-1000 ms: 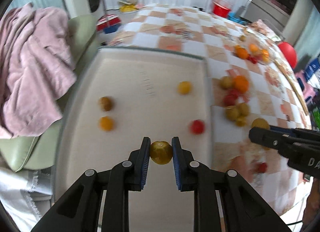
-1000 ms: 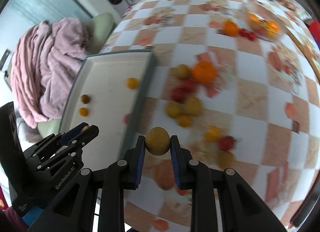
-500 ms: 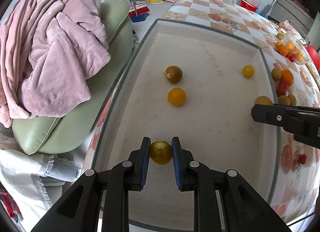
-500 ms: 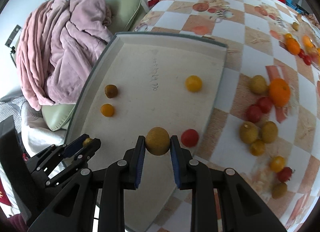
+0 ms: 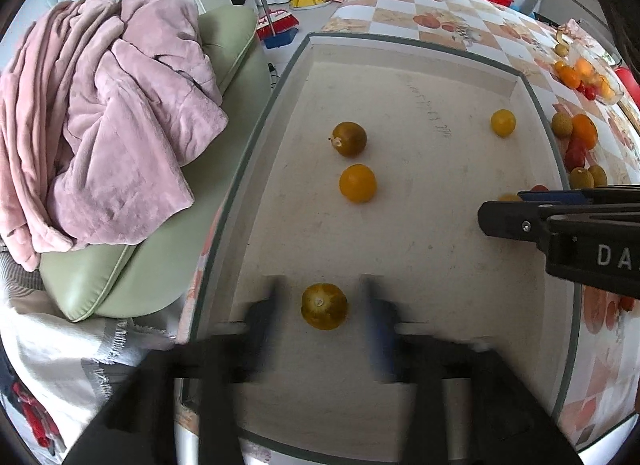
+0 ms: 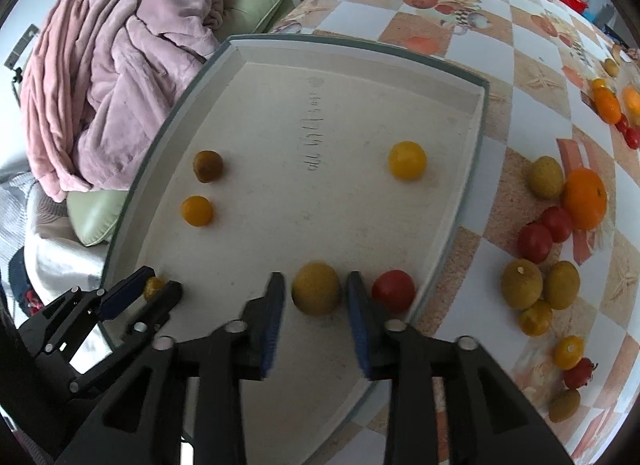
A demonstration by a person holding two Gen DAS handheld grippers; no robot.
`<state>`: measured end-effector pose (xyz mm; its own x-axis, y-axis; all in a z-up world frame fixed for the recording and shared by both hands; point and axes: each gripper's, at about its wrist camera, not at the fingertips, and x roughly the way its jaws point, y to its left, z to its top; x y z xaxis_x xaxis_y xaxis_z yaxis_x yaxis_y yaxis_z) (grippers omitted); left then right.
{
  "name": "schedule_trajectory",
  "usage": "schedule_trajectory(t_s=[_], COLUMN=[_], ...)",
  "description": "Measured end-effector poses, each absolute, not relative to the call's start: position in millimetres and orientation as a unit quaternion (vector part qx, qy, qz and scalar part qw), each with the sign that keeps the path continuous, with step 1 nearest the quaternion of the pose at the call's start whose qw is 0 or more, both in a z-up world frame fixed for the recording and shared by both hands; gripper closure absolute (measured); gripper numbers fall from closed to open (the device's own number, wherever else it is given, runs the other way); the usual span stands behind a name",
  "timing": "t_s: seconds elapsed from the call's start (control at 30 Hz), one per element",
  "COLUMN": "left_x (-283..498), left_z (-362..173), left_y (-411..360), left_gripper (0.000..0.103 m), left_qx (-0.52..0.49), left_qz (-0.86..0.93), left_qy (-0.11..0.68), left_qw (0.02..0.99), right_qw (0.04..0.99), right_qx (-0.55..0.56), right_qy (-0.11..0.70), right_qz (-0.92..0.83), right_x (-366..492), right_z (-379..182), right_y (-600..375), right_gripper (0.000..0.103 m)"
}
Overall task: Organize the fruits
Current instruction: 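Carry both fruits to the white tray and open both tools, then grasp a yellow fruit with the right tool while the left tool grasps a red tomato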
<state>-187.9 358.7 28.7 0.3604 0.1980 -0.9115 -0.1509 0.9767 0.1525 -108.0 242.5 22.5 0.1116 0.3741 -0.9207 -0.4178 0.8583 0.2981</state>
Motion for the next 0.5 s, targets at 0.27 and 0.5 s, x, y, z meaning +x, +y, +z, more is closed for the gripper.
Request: schedule_trajectory(t_s=[0.27, 0.5], left_x=[-190, -188], left_z=[35, 56], left_y=[346, 310], left_gripper=[0.025, 0.025], left_qx=[0.041, 0.040], left_qz=[0.094, 0.049], left_qy=[0.554, 0.545], left_qw=[0.826, 0.836], right_qw=[0.770, 0.786], right_qx=[0.007, 0.023], right_qy=[0.578, 0.589], right_qz=[0.272, 0.188], right_x=[-118, -134], right_z=[56, 60], right_y=[218, 136], right_gripper=[0.031, 0.030])
